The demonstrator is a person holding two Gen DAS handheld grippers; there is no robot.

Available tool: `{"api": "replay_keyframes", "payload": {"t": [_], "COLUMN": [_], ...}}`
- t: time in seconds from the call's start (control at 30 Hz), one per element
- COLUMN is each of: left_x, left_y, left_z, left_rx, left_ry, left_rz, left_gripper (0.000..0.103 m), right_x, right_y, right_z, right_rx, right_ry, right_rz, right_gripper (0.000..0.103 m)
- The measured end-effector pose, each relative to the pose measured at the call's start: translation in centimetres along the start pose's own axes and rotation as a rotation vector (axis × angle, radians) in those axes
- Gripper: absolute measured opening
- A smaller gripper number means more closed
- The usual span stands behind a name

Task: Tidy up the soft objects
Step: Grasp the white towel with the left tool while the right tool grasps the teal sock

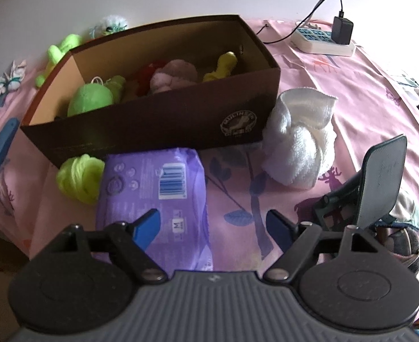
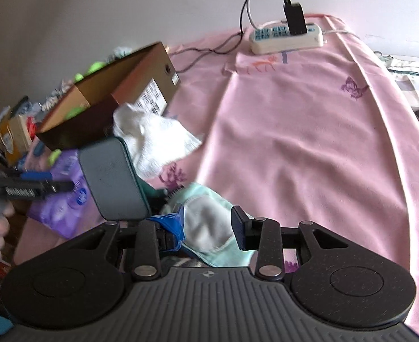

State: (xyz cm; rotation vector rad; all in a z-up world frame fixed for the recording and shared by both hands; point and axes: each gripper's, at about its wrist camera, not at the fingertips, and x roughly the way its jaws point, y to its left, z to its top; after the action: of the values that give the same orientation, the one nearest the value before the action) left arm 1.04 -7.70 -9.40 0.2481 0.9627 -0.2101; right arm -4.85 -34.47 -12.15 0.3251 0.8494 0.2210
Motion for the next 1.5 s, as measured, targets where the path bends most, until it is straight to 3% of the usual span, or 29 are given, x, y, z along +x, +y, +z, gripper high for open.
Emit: {"api": "replay_keyframes", "payload": {"t": [0.2, 0.37, 0.43, 0.53, 0.7, 0.93, 1.23, 1.3, 1.4, 1.43, 1.5], "left_x": [0.3, 2.1, 2.8, 3.8, 5.8, 8.4, 10.4, 10.6, 10.8, 10.9, 10.8], "left_y": [0.2, 0.5, 0.7, 0.5, 0.1, -0.6, -3.5, -3.8, -4.2, -4.2, -4.2], "left_z": [1.7, 3.6, 4.3, 5.0, 5.6, 6.5, 7.5, 7.6, 7.7, 7.7, 7.7], "left_rx": [-0.023, -0.047, -0.054, -0.040, -0.032, -0.037, 0.030, 0.040, 0.058, 0.063, 0.067], "left_ry": [-0.063, -0.060, -0.061, -0.066, -0.036, 0.014, 0.062, 0.058, 0.060, 0.059, 0.053], "left_rz": [-0.083, -0.167, -0.220, -0.273, -0.366, -0.434, -0.465, -0.465, -0.445, -0.439, -0.432], "left_gripper": [0.083, 0.087, 0.093, 0.093, 0.093, 0.093, 0.092, 0.089, 0.074, 0.066, 0.064], "right_x": [0.5, 1.3, 1.8, 2.5, 3.7, 5.1, 4.4, 4.4, 4.8, 5.0, 4.8], "right_y": [2.2, 4.2, 4.5, 4.8, 4.0, 1.4, 1.4, 1.5, 2.3, 2.4, 2.5], "right_z": [-0.9, -2.2, -2.5, -2.6, -1.9, -0.9, -1.0, -1.2, -1.5, -1.5, -1.7], "right_rx": [-0.201, -0.411, -0.474, -0.528, -0.486, -0.278, -0.301, -0.314, -0.361, -0.367, -0.357], "right_ry": [0.037, 0.039, 0.033, 0.018, 0.008, -0.020, 0.038, 0.041, 0.026, 0.017, -0.001], "right_rz": [0.009, -0.090, -0.130, -0.160, -0.166, -0.109, -0.052, -0.056, -0.087, -0.095, -0.104], "right_gripper": [0.019, 0.019, 0.020, 0.020, 0.021, 0.023, 0.025, 0.025, 0.028, 0.027, 0.020]}}
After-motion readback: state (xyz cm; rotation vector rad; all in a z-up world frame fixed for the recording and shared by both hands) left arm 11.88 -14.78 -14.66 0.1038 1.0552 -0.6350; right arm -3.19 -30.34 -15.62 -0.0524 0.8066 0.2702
